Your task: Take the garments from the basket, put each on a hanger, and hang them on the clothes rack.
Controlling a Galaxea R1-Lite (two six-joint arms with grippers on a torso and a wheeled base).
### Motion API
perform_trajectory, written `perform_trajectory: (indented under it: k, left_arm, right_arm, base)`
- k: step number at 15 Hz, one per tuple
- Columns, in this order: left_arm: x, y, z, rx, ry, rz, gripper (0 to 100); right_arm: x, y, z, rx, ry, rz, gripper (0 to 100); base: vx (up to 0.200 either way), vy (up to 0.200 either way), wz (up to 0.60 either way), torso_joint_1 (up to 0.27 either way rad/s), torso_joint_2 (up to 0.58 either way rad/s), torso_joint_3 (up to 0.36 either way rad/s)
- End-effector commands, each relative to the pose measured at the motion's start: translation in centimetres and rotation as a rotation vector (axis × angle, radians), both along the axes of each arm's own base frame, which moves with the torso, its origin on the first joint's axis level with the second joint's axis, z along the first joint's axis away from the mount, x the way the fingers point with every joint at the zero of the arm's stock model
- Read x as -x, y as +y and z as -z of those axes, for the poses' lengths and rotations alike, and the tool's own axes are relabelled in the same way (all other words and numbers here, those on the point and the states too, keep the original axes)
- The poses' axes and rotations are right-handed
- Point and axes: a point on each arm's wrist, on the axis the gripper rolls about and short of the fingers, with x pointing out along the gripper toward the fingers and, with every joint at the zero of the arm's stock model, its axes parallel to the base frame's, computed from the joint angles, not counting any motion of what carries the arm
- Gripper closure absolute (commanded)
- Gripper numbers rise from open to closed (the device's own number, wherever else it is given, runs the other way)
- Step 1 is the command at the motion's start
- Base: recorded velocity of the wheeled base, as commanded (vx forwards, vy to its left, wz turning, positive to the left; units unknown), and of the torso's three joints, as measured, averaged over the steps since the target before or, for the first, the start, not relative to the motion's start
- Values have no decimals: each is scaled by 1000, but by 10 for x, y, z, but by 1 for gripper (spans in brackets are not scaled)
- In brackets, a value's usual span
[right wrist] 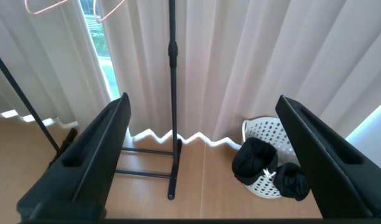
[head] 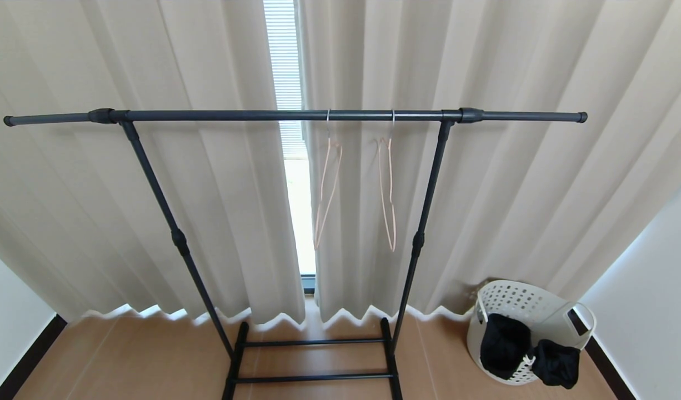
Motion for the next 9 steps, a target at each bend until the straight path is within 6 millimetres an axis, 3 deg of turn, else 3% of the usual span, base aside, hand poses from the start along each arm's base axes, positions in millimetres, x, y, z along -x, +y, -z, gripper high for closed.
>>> perform_trajectory:
  k: [1,9]
  left_arm:
    - [0,0,0,0,1,0,0]
    - [0,0,0,0,1,0,0]
  right_arm:
    - [0,0,0,0,1,0,0]
    - [0,0,0,0,1,-1,0]
  base:
    - [0,0,0,-124,325,168]
    - [0,0,0,-148,350,198]
